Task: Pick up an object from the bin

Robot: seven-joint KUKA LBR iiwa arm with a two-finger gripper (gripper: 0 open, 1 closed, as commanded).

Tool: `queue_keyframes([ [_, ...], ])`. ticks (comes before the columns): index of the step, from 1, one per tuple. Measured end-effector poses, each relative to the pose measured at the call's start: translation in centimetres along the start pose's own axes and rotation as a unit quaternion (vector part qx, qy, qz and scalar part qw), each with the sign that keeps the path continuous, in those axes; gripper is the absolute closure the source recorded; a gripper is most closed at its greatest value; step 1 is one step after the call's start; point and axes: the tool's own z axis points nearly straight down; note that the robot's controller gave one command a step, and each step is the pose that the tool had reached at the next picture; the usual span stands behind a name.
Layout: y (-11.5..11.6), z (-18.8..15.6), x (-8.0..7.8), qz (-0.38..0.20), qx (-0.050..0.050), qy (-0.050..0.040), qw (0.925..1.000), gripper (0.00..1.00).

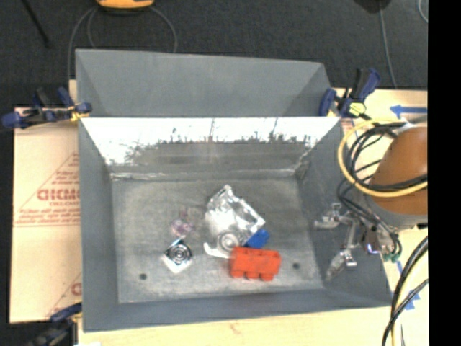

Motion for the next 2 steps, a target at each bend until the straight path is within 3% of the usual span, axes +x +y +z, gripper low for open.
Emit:
queue_keyframes([
  [1, 1.6, 6.4, -1.9, -0.263, -0.001, -0.0009, 0.9647, 0.0],
  [2, 0.7, -3.2, -3.5, -0.242, 0.002, -0.0043, 0.9702, 0.0],
])
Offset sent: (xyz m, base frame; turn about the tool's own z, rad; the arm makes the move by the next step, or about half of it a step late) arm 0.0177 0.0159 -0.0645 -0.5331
